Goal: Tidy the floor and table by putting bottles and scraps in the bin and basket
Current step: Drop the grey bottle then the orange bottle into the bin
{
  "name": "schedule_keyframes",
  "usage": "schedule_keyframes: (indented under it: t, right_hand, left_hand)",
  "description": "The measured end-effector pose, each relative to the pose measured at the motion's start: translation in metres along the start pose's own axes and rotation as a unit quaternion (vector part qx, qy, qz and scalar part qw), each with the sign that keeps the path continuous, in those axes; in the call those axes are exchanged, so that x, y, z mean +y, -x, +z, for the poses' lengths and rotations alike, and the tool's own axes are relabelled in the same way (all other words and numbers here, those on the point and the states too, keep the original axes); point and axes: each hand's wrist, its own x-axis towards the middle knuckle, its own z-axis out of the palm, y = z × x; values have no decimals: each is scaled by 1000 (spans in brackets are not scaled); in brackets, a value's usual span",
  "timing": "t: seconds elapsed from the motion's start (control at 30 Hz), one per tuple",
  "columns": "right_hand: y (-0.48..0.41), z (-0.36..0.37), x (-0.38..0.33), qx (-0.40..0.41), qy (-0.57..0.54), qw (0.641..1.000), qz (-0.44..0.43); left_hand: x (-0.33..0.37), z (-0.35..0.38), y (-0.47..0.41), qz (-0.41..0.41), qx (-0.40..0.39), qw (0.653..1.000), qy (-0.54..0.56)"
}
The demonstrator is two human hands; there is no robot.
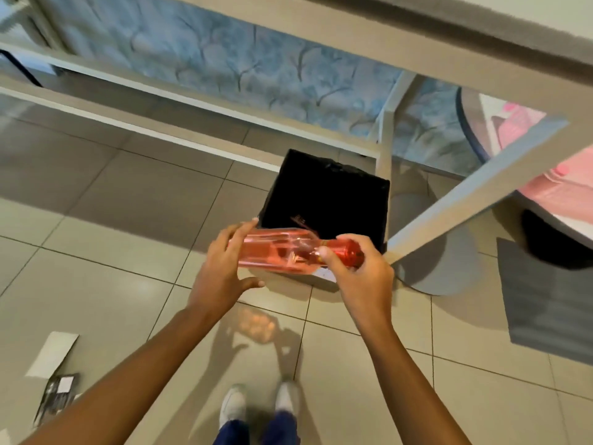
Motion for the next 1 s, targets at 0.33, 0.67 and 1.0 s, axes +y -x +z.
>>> schedule_keyframes:
  t: [0.33, 0.67, 1.0]
  right_hand:
    - [-151, 34, 106, 153, -70, 961, 221]
    - [-265, 119, 200, 83, -60, 947, 304]
    - [-284, 167, 239, 45, 36, 962, 268]
  left_hand:
    - [-67, 91, -104, -141, -34, 989, 7]
    - [-122, 168, -200, -364, 44, 915, 169]
    - [-145, 188, -199, -363, 70, 917, 153]
